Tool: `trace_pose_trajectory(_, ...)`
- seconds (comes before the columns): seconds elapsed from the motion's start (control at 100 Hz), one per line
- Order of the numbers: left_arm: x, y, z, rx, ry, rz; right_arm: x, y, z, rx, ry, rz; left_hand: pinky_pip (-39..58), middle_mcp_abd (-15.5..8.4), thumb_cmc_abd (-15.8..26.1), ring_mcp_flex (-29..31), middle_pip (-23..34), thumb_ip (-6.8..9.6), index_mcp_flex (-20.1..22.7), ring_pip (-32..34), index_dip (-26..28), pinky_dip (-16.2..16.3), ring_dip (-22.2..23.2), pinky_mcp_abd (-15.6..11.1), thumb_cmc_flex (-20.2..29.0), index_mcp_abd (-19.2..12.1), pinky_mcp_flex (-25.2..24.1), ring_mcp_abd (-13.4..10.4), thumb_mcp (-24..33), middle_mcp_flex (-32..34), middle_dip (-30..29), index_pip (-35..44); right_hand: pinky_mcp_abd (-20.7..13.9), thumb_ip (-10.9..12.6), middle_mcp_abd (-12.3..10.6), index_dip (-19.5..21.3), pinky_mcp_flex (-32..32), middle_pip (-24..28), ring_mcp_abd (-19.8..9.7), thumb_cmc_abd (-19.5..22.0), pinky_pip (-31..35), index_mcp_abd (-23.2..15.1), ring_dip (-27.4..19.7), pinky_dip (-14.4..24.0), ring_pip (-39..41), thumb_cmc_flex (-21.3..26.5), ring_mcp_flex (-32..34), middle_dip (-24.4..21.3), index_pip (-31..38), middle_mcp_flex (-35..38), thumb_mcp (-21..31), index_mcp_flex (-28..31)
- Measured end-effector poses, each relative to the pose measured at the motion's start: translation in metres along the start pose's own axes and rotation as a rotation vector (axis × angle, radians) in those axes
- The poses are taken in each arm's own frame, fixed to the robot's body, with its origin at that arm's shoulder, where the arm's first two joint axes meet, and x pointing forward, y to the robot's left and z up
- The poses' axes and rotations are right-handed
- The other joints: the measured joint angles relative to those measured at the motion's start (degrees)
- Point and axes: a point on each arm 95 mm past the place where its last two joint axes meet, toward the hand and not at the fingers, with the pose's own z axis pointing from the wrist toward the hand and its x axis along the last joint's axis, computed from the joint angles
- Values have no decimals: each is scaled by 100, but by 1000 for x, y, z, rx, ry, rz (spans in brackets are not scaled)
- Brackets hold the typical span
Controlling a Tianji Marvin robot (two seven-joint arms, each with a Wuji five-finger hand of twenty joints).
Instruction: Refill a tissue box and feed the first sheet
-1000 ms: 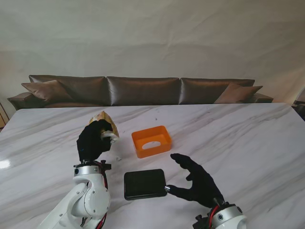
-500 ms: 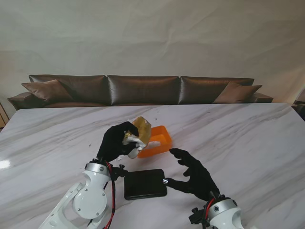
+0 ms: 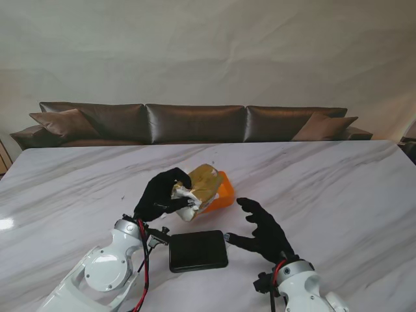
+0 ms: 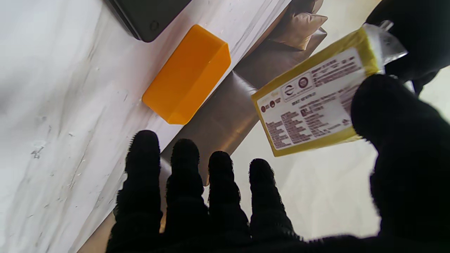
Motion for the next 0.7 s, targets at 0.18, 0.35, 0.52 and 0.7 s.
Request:
trace_pose_trajectory(0.18, 1, 7, 1, -69, 19, -33, -4, -3, 18, -1, -26, 15, 4, 6, 0, 0, 0, 0, 0, 0, 50, -2, 34, -1, 1, 2, 0, 0, 0, 0, 44, 0, -2, 0, 0, 0, 0, 62, 1, 0, 69, 0, 65, 4, 71, 89, 0, 28, 4, -69, -33, -2)
trace_pose_trajectory(0.35, 4, 14, 1, -123, 45, -53, -5, -3, 35, 33, -22, 6, 5, 7, 0, 0, -1, 0, 0, 1, 56, -27, 39, -2, 2, 6, 1, 0, 0, 0, 46, 0, -76, -650, -1, -185, -3, 143, 1, 18, 71, 9, 183, 8, 135, 521, 76, 31, -137, -254, -638, -66)
trace_pose_trajectory(0.52, 7, 22, -1, -158, 67, -66, -6, 0, 51, 79, -23, 61, 5, 10, 3, 0, -1, 0, 0, 2, 118, -59, 43, -15, 22, 10, 1, 0, 0, 0, 97, 0, -98, -1021, -1, -237, -36, 200, 1, 202, 73, 392, 269, 74, 139, 520, 76, 32, -2270, -648, -1074, -42)
trace_pose_trajectory(0.7, 10, 23, -1, -165, 81, -75, -11, 0, 57, 130, -2, 95, 43, 14, 3, 0, -1, 0, 1, 2, 122, -61, 125, -41, 61, 12, 1, 6, 0, 0, 144, 40, -155, -1284, -73, 336, -60, 67, -4, 263, 74, 499, 281, 143, 139, 309, 223, -22, -3538, -697, -1091, 146)
